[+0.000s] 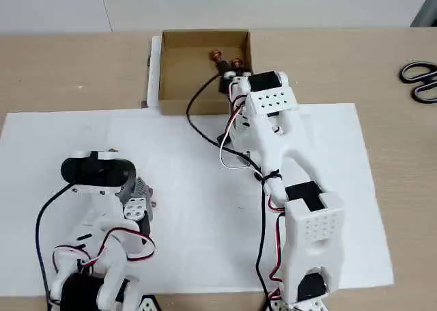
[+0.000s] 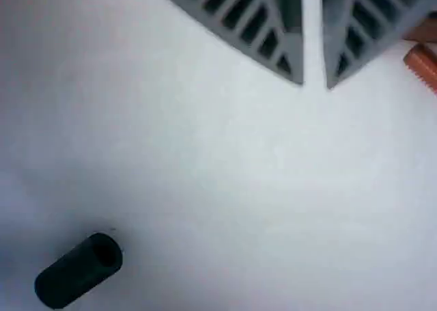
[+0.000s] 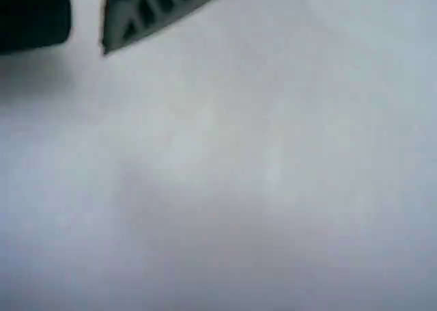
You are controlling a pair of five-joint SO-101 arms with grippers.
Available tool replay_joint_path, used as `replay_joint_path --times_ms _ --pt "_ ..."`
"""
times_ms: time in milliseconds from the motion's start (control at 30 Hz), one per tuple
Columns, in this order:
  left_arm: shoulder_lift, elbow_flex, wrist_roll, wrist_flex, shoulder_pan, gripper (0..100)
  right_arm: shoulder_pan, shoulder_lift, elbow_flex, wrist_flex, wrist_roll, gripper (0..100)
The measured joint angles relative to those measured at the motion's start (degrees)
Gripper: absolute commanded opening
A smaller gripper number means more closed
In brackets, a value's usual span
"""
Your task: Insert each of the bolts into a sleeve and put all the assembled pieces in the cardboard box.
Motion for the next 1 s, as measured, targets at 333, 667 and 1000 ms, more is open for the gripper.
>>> replay_joint_path --times_ms 333,667,1000 --pt "0.00 0.00 0.00 0.00 0.00 1 -1.32 0.00 1.67 0.18 -24.09 39.4" --pt "0.00 0.00 0.00 0.00 0.00 1 -1.58 5.54 2.29 0.18 -31.03 39.4" --pt "0.26 0.88 0.00 0.00 0.00 1 -0.35 6.86 -0.53 -0.26 -31.03 39.4"
